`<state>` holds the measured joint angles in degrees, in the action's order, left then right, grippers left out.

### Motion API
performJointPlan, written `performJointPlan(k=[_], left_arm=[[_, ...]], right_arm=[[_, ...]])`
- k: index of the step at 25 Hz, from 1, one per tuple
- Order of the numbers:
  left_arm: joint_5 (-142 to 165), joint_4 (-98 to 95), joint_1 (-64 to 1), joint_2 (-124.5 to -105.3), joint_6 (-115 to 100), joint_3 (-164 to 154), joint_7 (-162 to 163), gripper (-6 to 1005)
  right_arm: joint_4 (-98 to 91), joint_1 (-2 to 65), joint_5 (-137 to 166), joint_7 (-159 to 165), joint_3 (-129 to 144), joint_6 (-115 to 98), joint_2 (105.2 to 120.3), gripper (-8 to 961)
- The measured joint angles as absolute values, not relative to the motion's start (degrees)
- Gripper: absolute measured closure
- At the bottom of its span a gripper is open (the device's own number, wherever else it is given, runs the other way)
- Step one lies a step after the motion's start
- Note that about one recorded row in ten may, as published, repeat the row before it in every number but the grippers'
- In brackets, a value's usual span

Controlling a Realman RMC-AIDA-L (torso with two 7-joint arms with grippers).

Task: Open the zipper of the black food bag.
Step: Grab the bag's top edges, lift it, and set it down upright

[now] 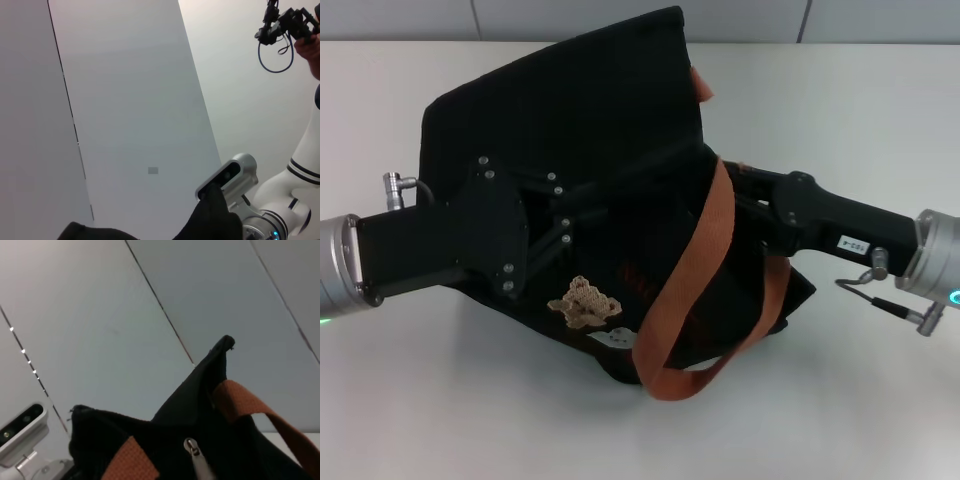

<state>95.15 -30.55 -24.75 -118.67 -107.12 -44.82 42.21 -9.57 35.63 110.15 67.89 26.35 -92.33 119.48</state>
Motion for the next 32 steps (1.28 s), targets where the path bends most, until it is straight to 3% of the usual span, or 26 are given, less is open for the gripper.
performJointPlan(k=[32], left_arm=[[95.0, -30.5, -25.0, -118.65, -107.2, -44.9, 42.2, 929]], right_arm=[[-9.4, 34.8, 108.6, 34.8, 25.8, -97.0, 119.54, 603]])
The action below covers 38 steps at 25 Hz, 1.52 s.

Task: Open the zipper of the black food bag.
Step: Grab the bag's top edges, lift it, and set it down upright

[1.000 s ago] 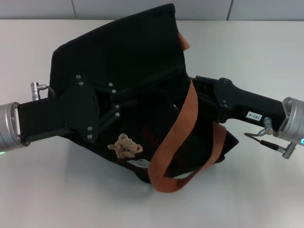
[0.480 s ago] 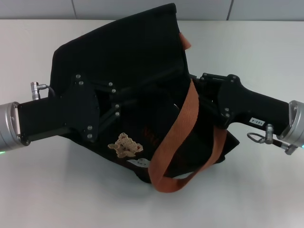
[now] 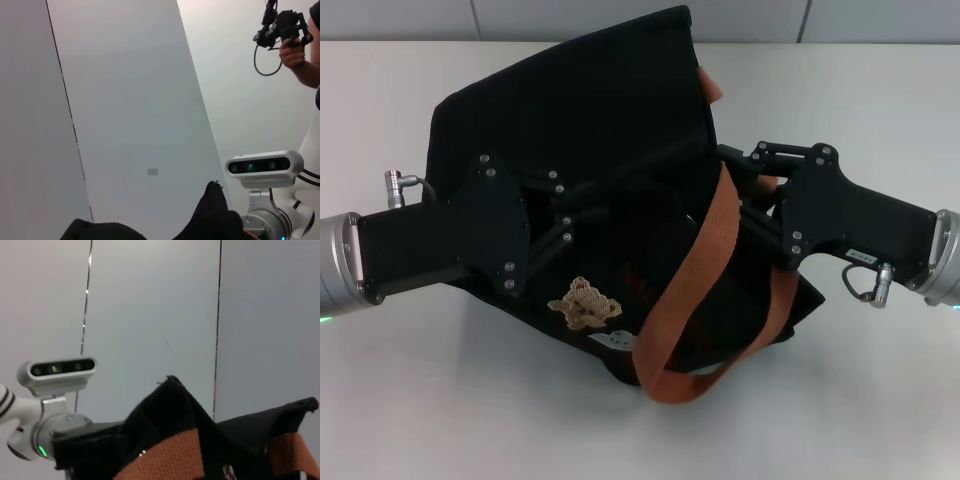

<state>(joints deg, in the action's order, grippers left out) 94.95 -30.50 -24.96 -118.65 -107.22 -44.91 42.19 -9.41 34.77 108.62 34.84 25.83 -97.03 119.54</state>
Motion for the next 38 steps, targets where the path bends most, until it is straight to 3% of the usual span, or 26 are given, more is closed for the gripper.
performJointPlan(k=[38], left_arm=[[94.7, -29.0, -25.0, -118.74, -107.8, -44.9, 42.6, 929]], right_arm=[[5.2, 35.2, 99.9, -0.9, 25.1, -90.0, 119.88, 604]])
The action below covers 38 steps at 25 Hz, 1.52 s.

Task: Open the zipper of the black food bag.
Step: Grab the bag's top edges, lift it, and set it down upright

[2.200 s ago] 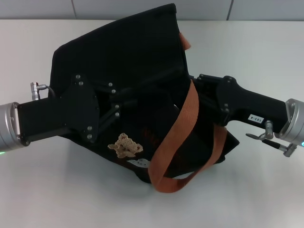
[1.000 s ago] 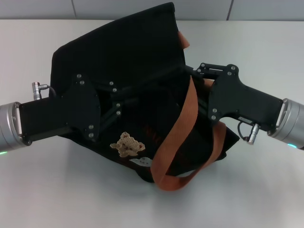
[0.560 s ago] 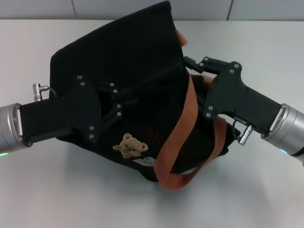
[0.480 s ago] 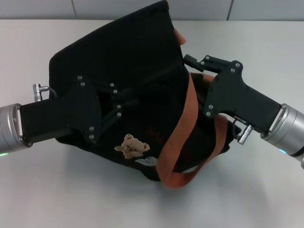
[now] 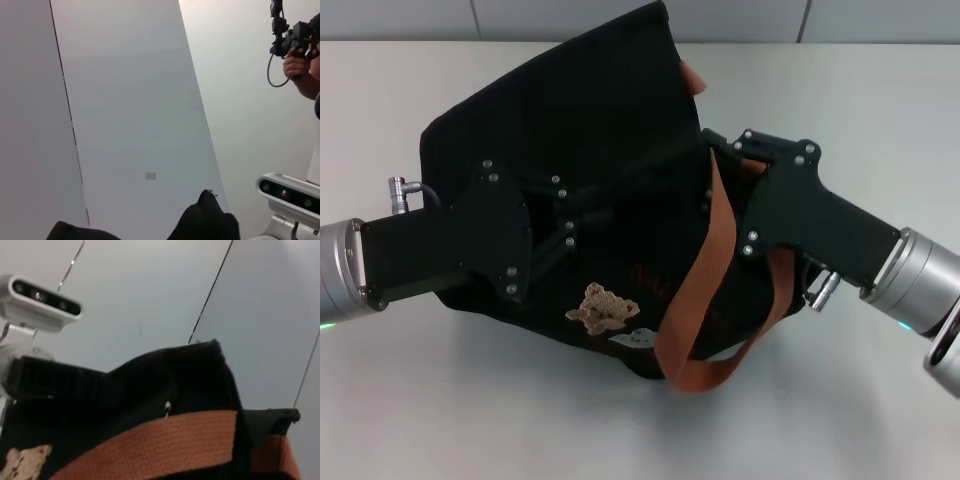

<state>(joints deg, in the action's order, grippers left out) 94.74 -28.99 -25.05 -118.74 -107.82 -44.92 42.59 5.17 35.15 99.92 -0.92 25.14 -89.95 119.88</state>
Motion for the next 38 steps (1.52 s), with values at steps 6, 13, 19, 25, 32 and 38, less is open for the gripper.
performJointPlan(k=[6, 13, 19, 25, 32, 38], left_arm=[[94.7, -29.0, -25.1, -118.74, -107.9, -44.9, 42.7, 929], [94.7, -28.9, -25.4, -118.74, -107.9, -44.9, 42.8, 929], [94.6, -28.2, -25.6, -118.74, -107.5, -44.9, 42.7, 929], [94.7, -28.1, -26.4, -118.74, -107.3, -44.9, 42.7, 929], [94.9, -26.8, -27.7, -118.81, -107.1, -45.3, 42.3, 929], [94.9, -26.7, -28.0, -118.83, -106.9, -45.6, 42.2, 929]], right_arm=[[7.2, 34.8, 100.0, -8.1, 25.2, -89.7, 119.88, 604], [9.4, 34.0, 100.1, -16.0, 25.1, -91.3, 119.88, 604], [9.8, 32.7, 99.9, -17.0, 24.7, -93.9, 119.88, 604], [9.7, 33.2, 99.9, -15.2, 24.8, -92.9, 119.88, 604], [11.6, 35.5, 100.1, -14.9, 25.1, -89.9, 119.88, 605], [12.7, 35.9, 100.0, -14.9, 23.6, -89.3, 119.88, 605]])
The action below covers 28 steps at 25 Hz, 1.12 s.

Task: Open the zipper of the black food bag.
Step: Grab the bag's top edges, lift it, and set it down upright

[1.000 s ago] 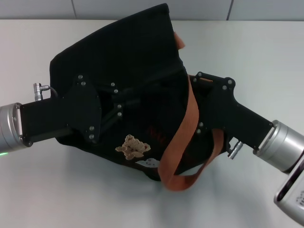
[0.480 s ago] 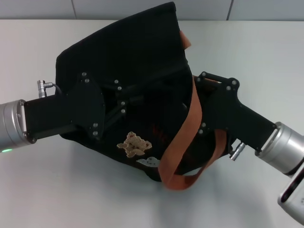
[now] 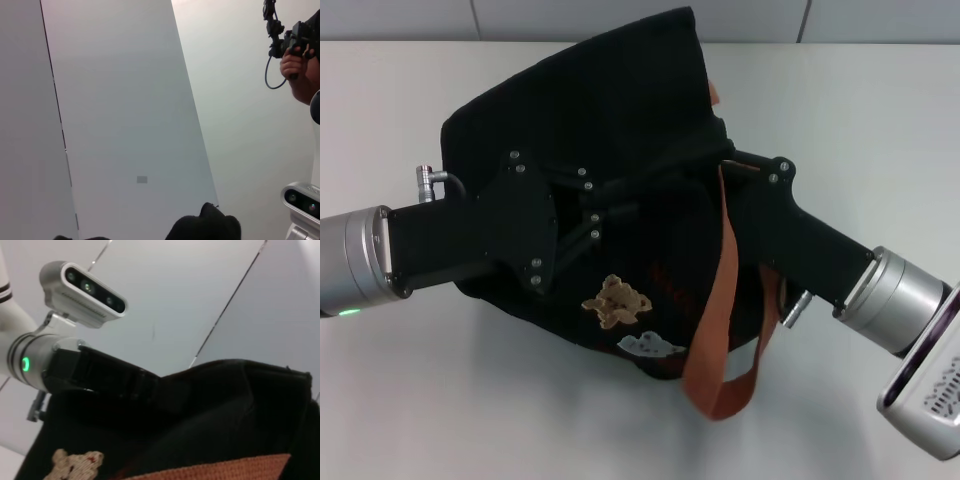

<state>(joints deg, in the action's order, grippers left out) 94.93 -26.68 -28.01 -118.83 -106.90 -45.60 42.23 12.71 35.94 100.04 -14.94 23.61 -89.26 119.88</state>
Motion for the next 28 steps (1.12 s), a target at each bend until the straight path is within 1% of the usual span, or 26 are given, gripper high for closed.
performJointPlan(k=[14, 20, 24, 28], left_arm=[[94.8, -26.3, -28.0, -118.82, -106.9, -45.6, 42.1, 929], [94.3, -26.2, -28.0, -118.82, -106.8, -45.0, 41.6, 929], [92.0, -26.3, -27.7, -118.66, -106.3, -44.7, 41.5, 929], [91.6, -26.8, -28.0, -118.49, -106.1, -44.6, 41.4, 928]], right_arm=[[13.7, 36.2, 100.0, -14.9, 19.3, -85.9, 119.88, 620], [13.8, 35.0, 100.1, -15.2, 19.8, -86.9, 119.88, 635], [14.2, 34.0, 100.3, -11.7, 20.0, -89.2, 119.88, 645], [14.0, 34.3, 102.5, -5.5, 19.5, -89.2, 119.88, 655]])
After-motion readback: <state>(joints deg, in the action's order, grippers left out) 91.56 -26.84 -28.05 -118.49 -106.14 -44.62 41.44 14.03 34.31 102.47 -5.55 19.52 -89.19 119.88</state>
